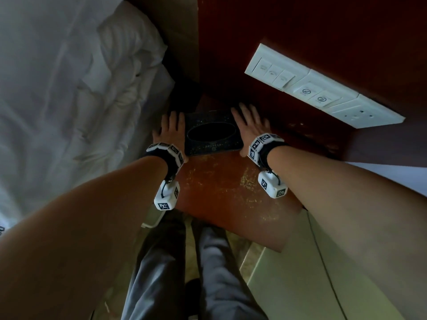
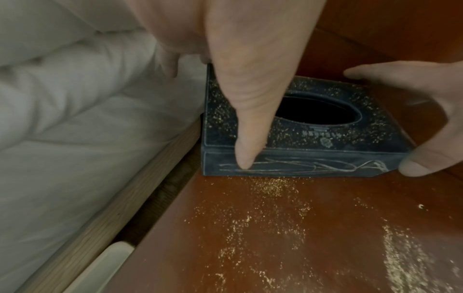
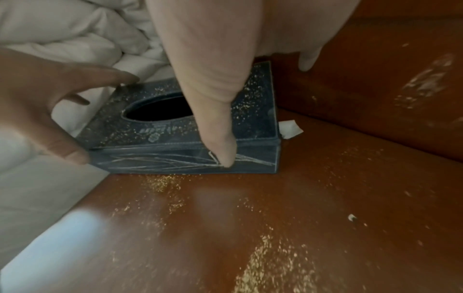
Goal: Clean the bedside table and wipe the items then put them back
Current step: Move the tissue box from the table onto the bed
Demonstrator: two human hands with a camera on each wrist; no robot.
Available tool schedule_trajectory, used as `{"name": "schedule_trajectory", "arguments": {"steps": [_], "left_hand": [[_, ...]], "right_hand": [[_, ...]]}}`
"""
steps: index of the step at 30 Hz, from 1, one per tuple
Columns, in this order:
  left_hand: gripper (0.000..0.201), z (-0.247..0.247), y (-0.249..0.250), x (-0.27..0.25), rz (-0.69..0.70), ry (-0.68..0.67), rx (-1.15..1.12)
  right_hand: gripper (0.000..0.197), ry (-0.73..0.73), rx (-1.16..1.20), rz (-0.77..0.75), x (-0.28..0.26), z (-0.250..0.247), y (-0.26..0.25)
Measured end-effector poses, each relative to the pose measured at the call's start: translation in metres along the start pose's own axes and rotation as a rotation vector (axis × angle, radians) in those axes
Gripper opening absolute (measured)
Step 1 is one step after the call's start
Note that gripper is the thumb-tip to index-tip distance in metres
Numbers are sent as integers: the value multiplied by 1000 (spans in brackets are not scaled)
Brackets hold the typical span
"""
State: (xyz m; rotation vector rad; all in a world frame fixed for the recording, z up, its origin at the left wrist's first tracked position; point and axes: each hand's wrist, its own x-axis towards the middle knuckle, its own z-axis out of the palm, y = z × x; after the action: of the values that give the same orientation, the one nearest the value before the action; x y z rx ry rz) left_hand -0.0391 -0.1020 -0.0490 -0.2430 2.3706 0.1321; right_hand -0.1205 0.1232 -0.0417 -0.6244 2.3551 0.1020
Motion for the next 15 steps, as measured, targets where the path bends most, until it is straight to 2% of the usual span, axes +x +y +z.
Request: {"name": "schedule_trajectory", "arguments": {"steps": [4,10,15], "left_hand": [[137,2,3,3,0,19,20],[142,3,6,9,18,-3,56],[142,1,5,12,51,0,43]], "right_hand": [[138,-12,-1,-1,8,6,-4],[136,59,-70,-14,15,13,-4],[134,108,89,-2,11,23,-2]]}}
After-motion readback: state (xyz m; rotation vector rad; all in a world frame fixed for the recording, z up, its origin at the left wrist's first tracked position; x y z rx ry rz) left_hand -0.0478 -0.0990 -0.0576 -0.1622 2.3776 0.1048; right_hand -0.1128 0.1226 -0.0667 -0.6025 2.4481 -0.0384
